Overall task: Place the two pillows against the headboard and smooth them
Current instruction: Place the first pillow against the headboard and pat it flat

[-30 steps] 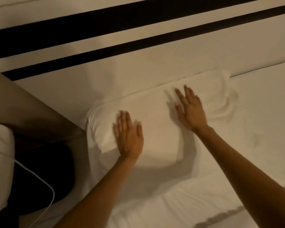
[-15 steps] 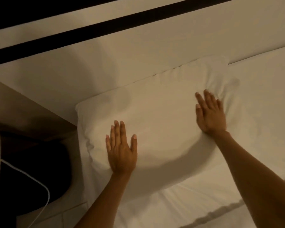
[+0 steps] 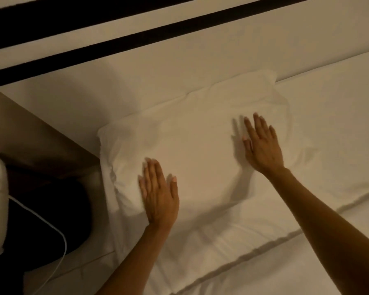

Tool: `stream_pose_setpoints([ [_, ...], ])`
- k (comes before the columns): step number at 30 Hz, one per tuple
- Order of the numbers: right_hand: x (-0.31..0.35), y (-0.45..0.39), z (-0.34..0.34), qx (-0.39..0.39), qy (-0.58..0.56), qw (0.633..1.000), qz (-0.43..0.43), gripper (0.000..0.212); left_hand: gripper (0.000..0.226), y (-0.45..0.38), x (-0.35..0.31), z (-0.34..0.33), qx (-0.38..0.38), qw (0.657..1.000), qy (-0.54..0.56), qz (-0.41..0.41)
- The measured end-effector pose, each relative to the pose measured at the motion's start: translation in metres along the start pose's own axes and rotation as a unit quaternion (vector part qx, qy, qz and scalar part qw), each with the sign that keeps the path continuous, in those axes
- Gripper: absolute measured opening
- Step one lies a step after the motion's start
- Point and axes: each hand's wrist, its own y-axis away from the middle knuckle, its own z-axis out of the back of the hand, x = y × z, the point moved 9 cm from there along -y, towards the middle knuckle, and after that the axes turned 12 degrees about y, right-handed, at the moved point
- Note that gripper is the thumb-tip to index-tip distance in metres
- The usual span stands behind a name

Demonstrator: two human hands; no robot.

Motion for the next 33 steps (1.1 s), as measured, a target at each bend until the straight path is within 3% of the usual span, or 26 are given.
stream_pose_setpoints([
  [3, 0.052, 0.020, -0.013, 0.009, -0.033, 0.997, 0.065, 0.055, 0.069, 0.008, -0.037, -0.031, 0.059, 0.997, 0.001, -0.048],
  [7, 0.069, 0.030, -0.052, 0.038, -0.058, 0.996, 0.061, 0.053, 0.068, -0.003, -0.039, -0.064, 0.096, 0.992, -0.045, -0.074],
  [12, 0.019, 0.016, -0.079, 0.052, -0.052, 0.997, -0.016, 0.052, 0.068, -0.009, -0.014, -0.063, 0.065, 0.992, -0.052, -0.092],
  [20, -0.079, 0.010, -0.076, 0.089, -0.019, 0.989, -0.119, 0.056, 0.074, 0.002, 0.032, -0.035, 0.052, 0.996, -0.063, -0.025],
  [28, -0.097, 0.013, -0.002, 0.130, 0.013, 0.978, -0.162, 0.062, 0.110, 0.011, 0.048, 0.005, 0.122, 0.978, -0.143, 0.096],
  [33, -0.070, 0.021, 0.068, 0.121, -0.007, 0.980, -0.156, 0.064, 0.073, -0.005, 0.000, 0.045, 0.150, 0.979, -0.125, 0.062],
])
